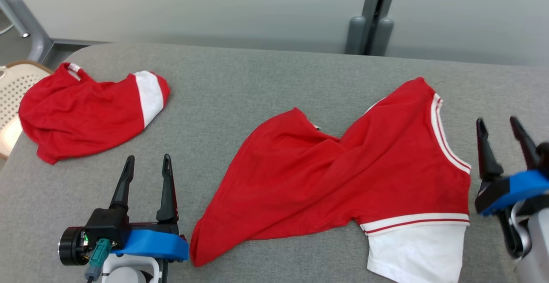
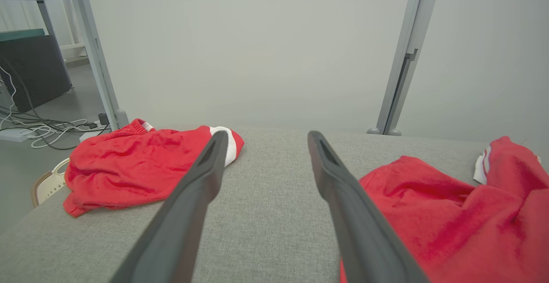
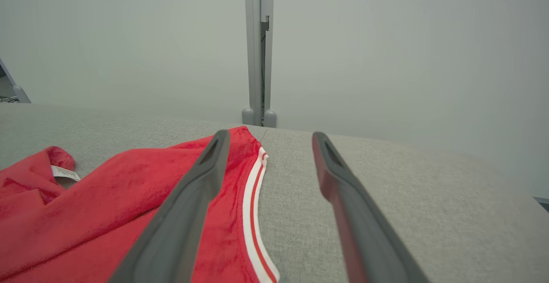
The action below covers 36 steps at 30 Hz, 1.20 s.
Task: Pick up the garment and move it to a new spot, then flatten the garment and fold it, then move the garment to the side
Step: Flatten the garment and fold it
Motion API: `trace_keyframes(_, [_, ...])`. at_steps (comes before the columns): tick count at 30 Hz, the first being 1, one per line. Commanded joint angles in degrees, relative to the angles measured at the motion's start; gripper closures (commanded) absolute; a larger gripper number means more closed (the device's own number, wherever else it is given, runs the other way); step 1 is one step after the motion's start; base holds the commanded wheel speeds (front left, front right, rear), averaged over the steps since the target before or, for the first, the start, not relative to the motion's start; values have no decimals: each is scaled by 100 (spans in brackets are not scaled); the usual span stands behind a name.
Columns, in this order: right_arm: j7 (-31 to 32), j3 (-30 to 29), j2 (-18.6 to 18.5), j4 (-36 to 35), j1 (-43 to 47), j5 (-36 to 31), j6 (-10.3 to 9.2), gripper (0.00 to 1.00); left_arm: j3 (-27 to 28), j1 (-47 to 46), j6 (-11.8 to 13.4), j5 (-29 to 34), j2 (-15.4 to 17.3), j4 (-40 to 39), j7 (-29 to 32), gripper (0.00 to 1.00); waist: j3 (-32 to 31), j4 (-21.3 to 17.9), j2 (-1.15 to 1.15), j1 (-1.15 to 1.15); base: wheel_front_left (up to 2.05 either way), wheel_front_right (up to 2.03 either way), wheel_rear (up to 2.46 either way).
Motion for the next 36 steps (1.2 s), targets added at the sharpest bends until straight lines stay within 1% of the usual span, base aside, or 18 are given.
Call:
trace_keyframes(1, [-17, -71, 134, -266, 356, -63, 1, 0, 63, 60, -36, 44, 0, 2, -26, 0, -141, -158, 0, 1, 0, 0, 0])
trace_keyframes(8, [-17, -254, 579, -1050, 1429, -168, 1, 0, 107, 197, -74, 92, -1, -16, -26, 0, -269, -286, 0, 1, 0, 0, 0])
trace_keyframes(13, [11, -248, 769, -1340, 1902, -250, 1, 0, 153, 246, -77, 124, -1, -21, -26, 0, -329, -346, 0, 1, 0, 0, 0])
trace_keyframes(19, [208, -141, 851, -1230, 2233, -186, 1, 0, 131, 251, -103, 135, -1, 1, -26, 0, -358, -317, 0, 1, 0, 0, 0])
trace_keyframes(28, [184, -35, 1103, -1013, 2726, -86, 1, 0, 56, 156, -98, 64, -2, -37, -26, 0, -273, -224, 0, 1, 0, 0, 0])
trace_keyframes(36, [241, 146, 1213, -675, 2745, -94, 1, 0, 70, 128, -76, 49, -1, -38, -26, 0, -227, -249, 0, 1, 0, 0, 0])
